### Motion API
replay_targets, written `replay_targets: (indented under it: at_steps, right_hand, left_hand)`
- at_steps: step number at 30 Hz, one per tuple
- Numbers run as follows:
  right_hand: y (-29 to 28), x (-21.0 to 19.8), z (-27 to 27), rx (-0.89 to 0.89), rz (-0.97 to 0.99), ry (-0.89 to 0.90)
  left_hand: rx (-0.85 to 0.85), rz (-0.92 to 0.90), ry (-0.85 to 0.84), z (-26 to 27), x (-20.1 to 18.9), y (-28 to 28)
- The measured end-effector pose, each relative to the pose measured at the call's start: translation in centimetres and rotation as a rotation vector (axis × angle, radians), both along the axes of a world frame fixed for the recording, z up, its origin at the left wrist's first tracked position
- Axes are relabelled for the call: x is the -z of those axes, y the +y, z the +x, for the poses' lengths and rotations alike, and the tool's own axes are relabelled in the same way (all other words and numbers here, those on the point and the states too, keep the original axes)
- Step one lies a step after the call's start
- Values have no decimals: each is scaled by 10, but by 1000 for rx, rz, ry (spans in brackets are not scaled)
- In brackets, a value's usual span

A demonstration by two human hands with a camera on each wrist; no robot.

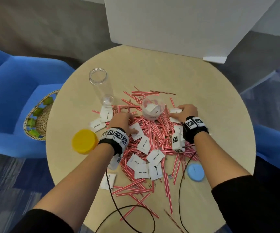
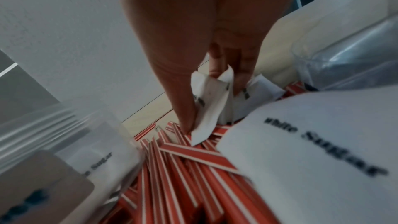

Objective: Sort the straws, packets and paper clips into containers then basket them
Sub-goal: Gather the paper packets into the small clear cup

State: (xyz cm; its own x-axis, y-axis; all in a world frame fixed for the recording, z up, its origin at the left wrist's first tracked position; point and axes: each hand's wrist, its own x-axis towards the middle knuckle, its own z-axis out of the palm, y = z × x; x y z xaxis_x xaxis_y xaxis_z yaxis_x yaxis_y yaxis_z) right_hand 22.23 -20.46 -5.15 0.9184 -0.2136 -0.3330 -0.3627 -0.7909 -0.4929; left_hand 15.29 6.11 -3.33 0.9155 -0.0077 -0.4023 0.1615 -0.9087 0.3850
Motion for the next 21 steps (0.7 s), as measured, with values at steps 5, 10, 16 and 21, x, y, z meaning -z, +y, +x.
replay_targets:
  at_steps: [5,10,16,21]
  right_hand:
    - [-5,-15,-5,-2,117,-82]
    - [-28,-46,-25,106,285,-127]
    - [-36,-35,-63,63,190,98]
    - [-22,-27,-79,-29,44,75]
  left_hand:
    - [46,-7,-15,-2,-4,-6]
    - [31,-23,-6,-6,-5,-6]
    - [-26,-86,-81,-9,-13,-2]
    - [-103,-327,-113,-18,-34,7]
